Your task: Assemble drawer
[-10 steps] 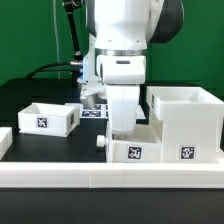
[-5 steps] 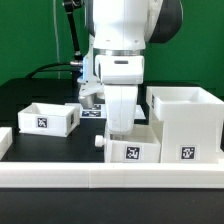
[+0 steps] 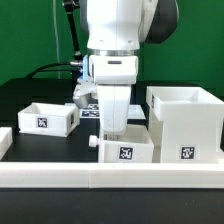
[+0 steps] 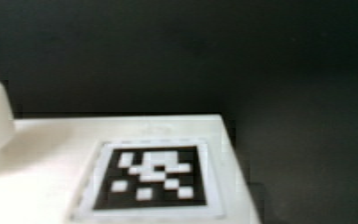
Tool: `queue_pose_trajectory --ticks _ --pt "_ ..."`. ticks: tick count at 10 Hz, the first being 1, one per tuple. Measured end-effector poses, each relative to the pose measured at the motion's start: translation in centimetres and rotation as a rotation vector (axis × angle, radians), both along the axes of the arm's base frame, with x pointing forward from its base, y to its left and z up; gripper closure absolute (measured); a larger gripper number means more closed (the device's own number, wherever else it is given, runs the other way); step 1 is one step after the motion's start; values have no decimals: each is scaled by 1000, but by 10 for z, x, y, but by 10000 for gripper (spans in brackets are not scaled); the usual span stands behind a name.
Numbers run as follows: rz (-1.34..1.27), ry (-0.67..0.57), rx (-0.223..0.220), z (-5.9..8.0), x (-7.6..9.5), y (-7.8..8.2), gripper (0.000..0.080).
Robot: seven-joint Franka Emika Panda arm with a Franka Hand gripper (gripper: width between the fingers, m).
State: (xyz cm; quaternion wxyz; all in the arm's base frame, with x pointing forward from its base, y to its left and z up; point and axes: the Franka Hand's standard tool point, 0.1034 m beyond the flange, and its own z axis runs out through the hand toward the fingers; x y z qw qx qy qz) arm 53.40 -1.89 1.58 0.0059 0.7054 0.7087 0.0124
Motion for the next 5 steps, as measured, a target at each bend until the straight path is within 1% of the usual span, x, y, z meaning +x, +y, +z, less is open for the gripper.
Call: queue_pose_trajectory --ticks 1,3,5 --pt "9 -1 23 0 -1 -14 758" --pt "-6 0 59 -2 -3 -30 758" --pt "-18 1 58 -2 -3 -25 758"
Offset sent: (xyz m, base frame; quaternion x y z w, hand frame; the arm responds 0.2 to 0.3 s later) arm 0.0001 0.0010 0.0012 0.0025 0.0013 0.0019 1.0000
